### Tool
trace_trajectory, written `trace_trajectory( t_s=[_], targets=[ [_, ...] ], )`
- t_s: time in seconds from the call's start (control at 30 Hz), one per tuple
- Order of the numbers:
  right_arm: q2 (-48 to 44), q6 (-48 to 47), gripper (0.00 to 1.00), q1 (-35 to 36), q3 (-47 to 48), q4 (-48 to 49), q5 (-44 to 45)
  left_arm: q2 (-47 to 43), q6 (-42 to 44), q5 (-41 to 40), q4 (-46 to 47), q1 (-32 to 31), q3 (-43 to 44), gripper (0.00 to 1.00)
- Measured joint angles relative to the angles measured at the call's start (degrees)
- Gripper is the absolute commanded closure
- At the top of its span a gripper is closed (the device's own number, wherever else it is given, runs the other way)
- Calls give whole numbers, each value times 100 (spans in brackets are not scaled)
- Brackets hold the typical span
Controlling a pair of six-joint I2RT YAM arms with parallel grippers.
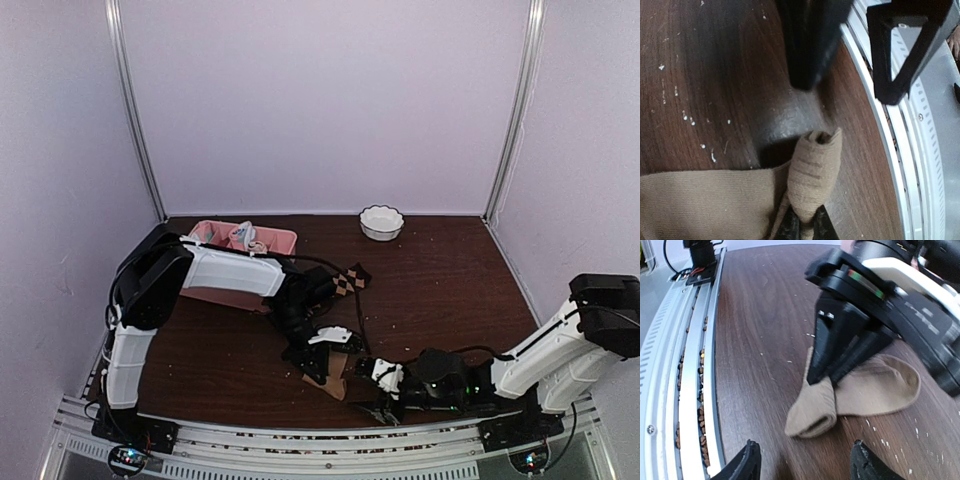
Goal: Roll the socks
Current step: Roll the sock at the center of the board.
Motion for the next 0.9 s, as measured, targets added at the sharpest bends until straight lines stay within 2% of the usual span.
trace_trajectory(
  t_s=[0.33, 0.53, 0.77, 0.8, 0.83, 0.87, 0.9],
  targets=[
    [1084, -866, 51, 66, 973, -31, 72, 146, 4, 352, -83, 7, 55, 94],
    [1561, -1300, 74, 66, 1316, -136, 363, 175, 26, 409, -122, 11, 72, 94],
    [1722, -1495, 94, 94, 1399, -103, 579, 146, 133, 424, -131, 42, 13, 88],
    [1735, -1493, 95, 98, 1399, -83, 597, 120, 155, 422, -111, 50, -24, 84],
    [1746, -1484, 97, 98, 1401, -68, 601, 92, 168, 415, -90, 61, -61, 66],
    [1755, -1467, 98, 98, 1405, -57, 603, 59, 192, 411, -50, 68, -103, 15],
    [1759, -1449, 99, 98, 1408, -55, 603, 26, 240, 404, -7, 79, -140, 4]
  ],
)
